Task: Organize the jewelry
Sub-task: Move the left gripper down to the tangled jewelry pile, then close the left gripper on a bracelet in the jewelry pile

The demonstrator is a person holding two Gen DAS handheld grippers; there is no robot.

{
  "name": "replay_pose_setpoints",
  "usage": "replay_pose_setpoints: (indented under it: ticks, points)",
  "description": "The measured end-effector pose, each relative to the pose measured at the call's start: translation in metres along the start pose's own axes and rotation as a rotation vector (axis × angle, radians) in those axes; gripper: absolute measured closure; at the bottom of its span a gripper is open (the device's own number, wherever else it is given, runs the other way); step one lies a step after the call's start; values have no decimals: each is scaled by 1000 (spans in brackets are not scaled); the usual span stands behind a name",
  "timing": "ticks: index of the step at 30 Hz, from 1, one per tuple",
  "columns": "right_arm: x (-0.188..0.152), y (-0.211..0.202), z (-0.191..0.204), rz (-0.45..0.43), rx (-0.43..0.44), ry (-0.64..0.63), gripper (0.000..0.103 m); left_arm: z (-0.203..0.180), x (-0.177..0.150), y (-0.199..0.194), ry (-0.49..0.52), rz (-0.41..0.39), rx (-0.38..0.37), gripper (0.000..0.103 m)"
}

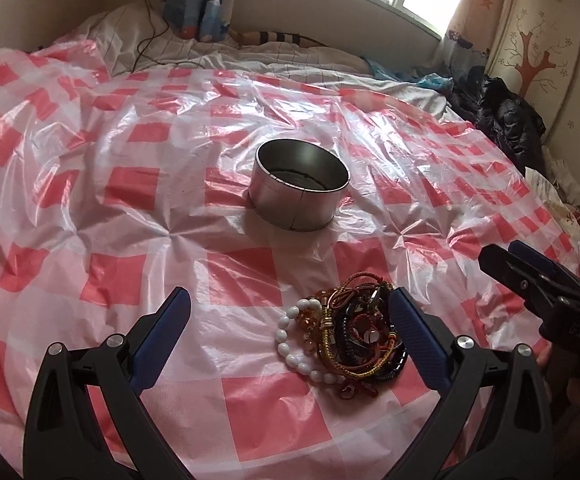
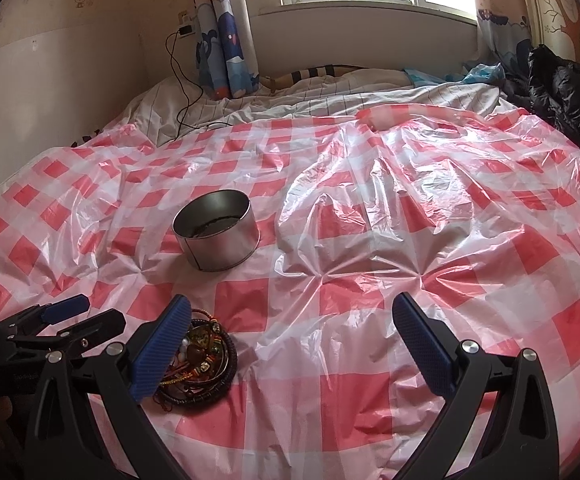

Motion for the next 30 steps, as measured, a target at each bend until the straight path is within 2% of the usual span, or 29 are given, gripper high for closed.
replay_pose_setpoints:
  ticks: [5, 7, 13, 18, 22, 24, 25, 26, 30]
  points:
    - [2, -2, -6, 3, 13, 26, 6, -37, -7, 14, 169, 41, -3, 7]
    - [2, -2, -8, 5, 18, 34, 6, -44, -11, 21, 205, 57, 7, 8]
    - [2, -3, -9, 7, 26, 38, 6, -48, -8, 37, 211, 41, 2, 23]
    - [3, -3, -8, 14, 36, 41, 6, -49, -4, 47, 217, 35, -15, 29]
    - [2, -2, -9, 17, 44, 48, 6, -49, -4, 50, 240, 47, -5, 46]
    - [3, -2, -9, 19, 45, 51, 6, -46, -5, 52, 228, 63, -6, 60]
    - [2, -2, -10, 18, 44, 48, 6, -44, -5, 54, 220, 73, -18, 73]
    - [2, -2, -10, 18, 44, 48, 6, -42, -6, 55, 207, 83, -25, 80]
    - [2, -2, -10, 22, 44, 51, 6, -43, -6, 53, 228, 82, -14, 92]
Point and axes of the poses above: each gripper's, at about its wrist camera, not at the fingertips, and y roughly the way its jaws point, z to its left, x to its top, the point moved 6 cm from there along y, roughly the way its jaws point, and after that the axes turned 14 degrees about -x, right-handed, at the moved point
